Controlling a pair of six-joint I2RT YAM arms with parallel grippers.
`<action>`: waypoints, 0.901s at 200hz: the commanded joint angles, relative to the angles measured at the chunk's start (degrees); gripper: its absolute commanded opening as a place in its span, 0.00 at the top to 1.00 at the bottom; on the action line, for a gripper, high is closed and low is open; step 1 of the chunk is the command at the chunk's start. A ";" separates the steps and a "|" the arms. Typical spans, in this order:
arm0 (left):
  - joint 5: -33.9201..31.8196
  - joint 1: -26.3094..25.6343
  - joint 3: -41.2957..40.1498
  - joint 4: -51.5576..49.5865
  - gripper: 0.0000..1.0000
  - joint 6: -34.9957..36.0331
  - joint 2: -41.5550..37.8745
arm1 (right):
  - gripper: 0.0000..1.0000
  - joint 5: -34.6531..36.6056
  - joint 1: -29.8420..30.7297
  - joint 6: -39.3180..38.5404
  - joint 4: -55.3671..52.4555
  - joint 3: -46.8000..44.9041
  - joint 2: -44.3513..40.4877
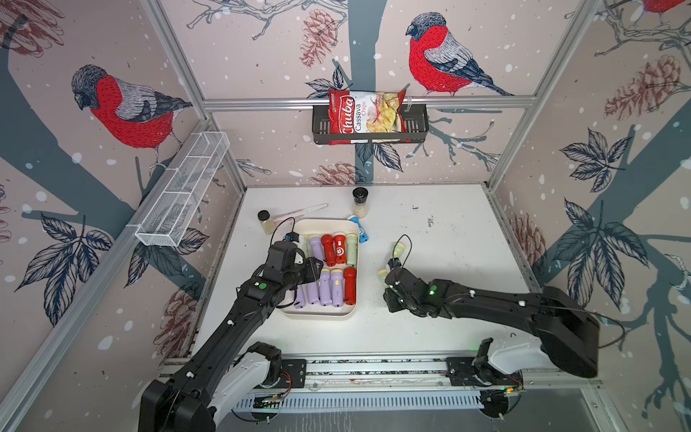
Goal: Put the flashlights into the storage boxes
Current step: Pick up the flashlight from the center of the board.
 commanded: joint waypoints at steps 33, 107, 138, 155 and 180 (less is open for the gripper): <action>10.18 -0.09 -6.31 16.59 0.53 -1.90 -3.88 | 0.76 0.77 -0.33 -0.27 23.97 -9.67 -12.63; 16.75 -7.35 -12.96 37.10 0.50 -4.71 -4.67 | 0.77 -3.45 -1.67 -3.00 40.39 -16.40 -16.43; 16.54 -11.44 -13.16 43.25 0.45 -5.87 -2.12 | 0.77 -5.13 -1.60 -4.01 43.11 -16.68 -16.46; 15.53 -14.20 -13.20 46.76 0.43 -6.38 -0.59 | 0.77 -6.02 -1.60 -4.57 44.06 -16.89 -16.69; 13.58 -17.87 -12.88 50.48 0.43 -6.54 2.39 | 0.77 -7.35 -1.62 -5.21 45.24 -16.95 -16.72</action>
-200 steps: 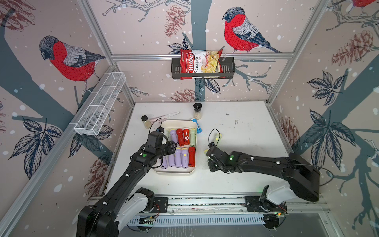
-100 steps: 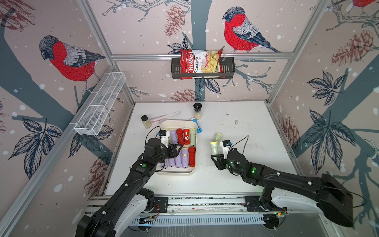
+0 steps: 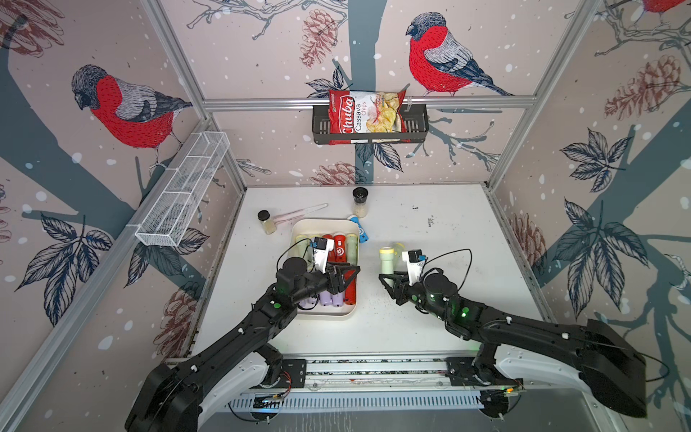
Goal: Put the flashlights into the storage boxes
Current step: Pick up the flashlight from the center of the board.
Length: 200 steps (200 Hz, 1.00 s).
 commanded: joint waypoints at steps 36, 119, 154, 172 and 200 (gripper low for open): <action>-2.96 -5.88 1.81 11.52 0.43 -0.75 6.40 | 0.76 -4.35 0.25 -3.19 5.61 0.52 0.80; -7.37 -9.29 6.67 10.86 0.46 -1.51 14.02 | 0.75 -6.05 1.11 -5.35 4.73 2.08 2.29; -6.43 -10.59 8.40 11.53 0.50 -1.63 16.95 | 0.74 -6.14 1.09 -5.96 4.14 2.60 2.61; -7.08 -10.98 8.78 11.44 0.55 -1.91 17.62 | 0.74 -6.06 1.13 -6.18 3.85 2.87 2.73; -8.37 -11.07 9.13 10.34 0.63 -1.75 17.76 | 0.73 -6.05 1.23 -6.31 3.54 2.96 2.68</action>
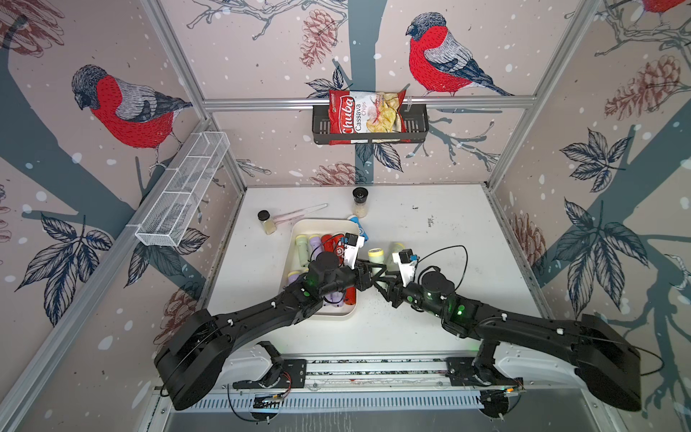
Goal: Put the flashlights into the storage boxes
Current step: Pick up the flashlight from the center of the board.
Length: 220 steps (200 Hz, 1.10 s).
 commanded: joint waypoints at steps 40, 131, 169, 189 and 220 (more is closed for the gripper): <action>-4.25 -0.21 1.28 -2.36 0.71 1.58 -1.29 | 0.71 -0.09 0.06 -0.44 1.50 0.56 -0.03; -16.76 0.06 2.38 -16.62 0.78 5.06 -7.58 | 0.01 1.88 0.19 -0.48 1.33 -0.03 -1.13; -18.60 4.01 3.37 -27.37 0.76 4.99 -10.63 | 0.01 2.87 0.21 -0.93 0.87 -0.85 -2.56; -16.77 8.11 3.65 -32.96 0.76 4.90 -12.08 | 0.01 3.44 0.20 -1.05 0.39 -1.13 -2.99; -15.00 12.76 6.73 -43.11 0.76 7.49 -11.87 | 0.01 3.74 0.09 -1.11 0.01 -1.19 -3.11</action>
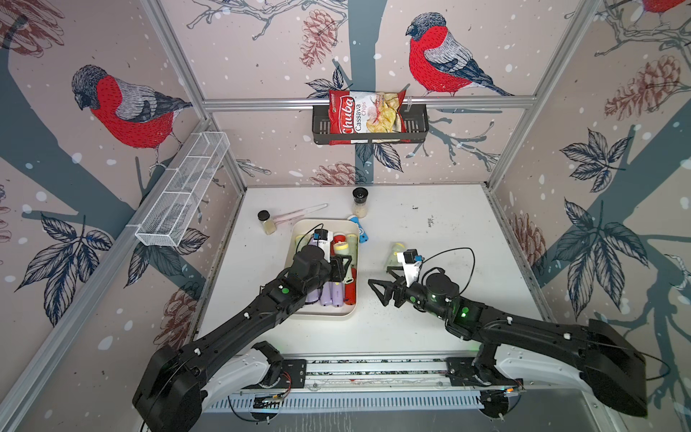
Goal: Put the flashlights into the storage boxes
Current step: Pick up the flashlight from the center of the board, then place the flashlight at the storage box.
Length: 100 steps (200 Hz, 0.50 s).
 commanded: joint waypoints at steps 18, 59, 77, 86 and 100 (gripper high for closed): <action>3.63 4.65 4.13 -13.56 0.75 3.92 1.66 | 0.01 1.30 0.01 -0.74 0.26 -0.27 0.05; 6.13 7.63 6.01 -17.15 0.75 5.44 6.66 | 0.01 1.31 0.02 -0.88 -0.11 0.13 0.58; 6.83 7.64 7.03 -17.12 0.75 5.13 8.88 | 0.01 1.62 -0.04 -0.99 -0.65 0.25 0.59; 7.68 7.64 7.47 -17.16 0.75 4.94 10.11 | 0.01 1.75 -0.05 -1.03 -0.84 0.31 0.57; 9.29 7.70 8.12 -17.44 0.75 5.00 12.18 | 0.01 1.97 0.00 -1.02 -0.91 0.20 0.59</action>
